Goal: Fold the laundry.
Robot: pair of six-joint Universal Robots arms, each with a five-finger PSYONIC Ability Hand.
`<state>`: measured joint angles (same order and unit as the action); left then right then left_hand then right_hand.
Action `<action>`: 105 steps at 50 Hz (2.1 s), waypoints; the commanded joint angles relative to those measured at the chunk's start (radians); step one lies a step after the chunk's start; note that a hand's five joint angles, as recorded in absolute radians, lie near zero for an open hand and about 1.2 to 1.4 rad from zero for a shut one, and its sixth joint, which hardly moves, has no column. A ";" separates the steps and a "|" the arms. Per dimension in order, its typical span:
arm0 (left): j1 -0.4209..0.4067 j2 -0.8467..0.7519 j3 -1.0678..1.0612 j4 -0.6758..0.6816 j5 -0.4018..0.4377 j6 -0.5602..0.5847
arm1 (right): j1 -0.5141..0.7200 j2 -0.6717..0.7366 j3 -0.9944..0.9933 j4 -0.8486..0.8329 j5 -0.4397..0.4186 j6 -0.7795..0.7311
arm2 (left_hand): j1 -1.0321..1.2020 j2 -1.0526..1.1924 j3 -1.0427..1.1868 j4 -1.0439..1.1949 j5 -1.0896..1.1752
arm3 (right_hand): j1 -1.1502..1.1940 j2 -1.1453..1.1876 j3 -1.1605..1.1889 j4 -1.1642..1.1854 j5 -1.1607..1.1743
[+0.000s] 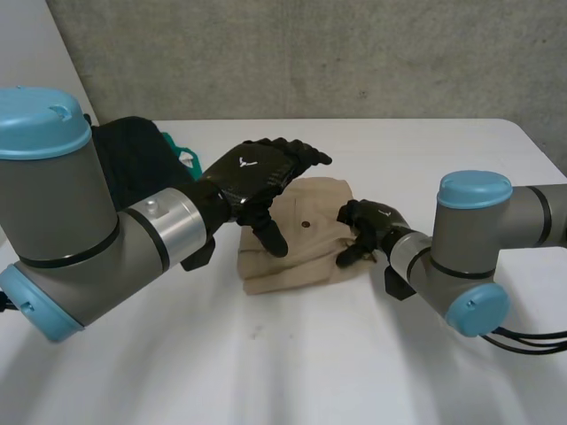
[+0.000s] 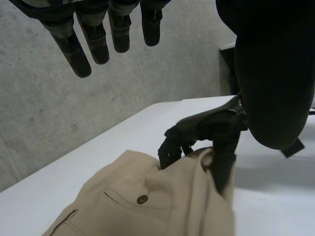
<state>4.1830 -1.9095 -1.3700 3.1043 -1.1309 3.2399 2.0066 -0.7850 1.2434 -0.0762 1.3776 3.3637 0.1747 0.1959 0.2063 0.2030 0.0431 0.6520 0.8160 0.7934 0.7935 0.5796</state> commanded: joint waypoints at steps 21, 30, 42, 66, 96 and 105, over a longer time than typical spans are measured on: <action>-0.001 0.017 -0.023 0.007 -0.003 0.003 | -0.354 0.346 -0.732 0.174 0.078 -0.130 | 0.000 -0.021 -0.032 -0.028 -0.043 | 0.744 0.580 0.603 0.603 0.642; -0.004 0.021 -0.023 0.007 -0.004 0.004 | -0.529 0.564 -1.159 0.328 0.127 -0.254 | 0.000 -0.021 -0.032 -0.028 -0.043 | 0.744 0.580 0.603 0.603 0.642; -0.009 0.020 -0.023 0.005 -0.009 0.004 | -0.643 0.586 -1.154 0.293 0.077 -0.363 | 0.000 -0.021 -0.032 -0.028 -0.043 | 0.744 0.580 0.603 0.603 0.642; -0.003 0.046 -0.032 0.002 -0.015 0.003 | -0.660 0.481 -1.125 0.285 0.351 -0.921 | 0.000 -0.021 -0.032 -0.028 -0.043 | -0.478 -0.641 -0.619 -0.619 -0.580; 0.571 -0.273 0.227 0.198 -0.110 0.326 | -0.029 -0.229 -0.059 0.181 -0.023 -0.770 | 0.000 -0.021 -0.032 -0.028 -0.043 | -0.478 -0.641 -0.619 -0.619 -0.580; 0.643 -0.563 0.419 0.203 -0.067 0.618 | -0.020 -0.336 0.204 0.078 -0.031 -0.790 | 0.000 -0.021 -0.032 -0.028 -0.043 | -0.478 -0.641 -0.619 -0.619 -0.580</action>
<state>4.7899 -2.2753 -1.0826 3.3047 -1.2382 3.6569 1.9920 -1.0540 1.2975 0.0641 1.3465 2.5888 0.1747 0.1959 0.2062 0.2027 0.0431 0.1974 0.2188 0.2084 0.2307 0.0657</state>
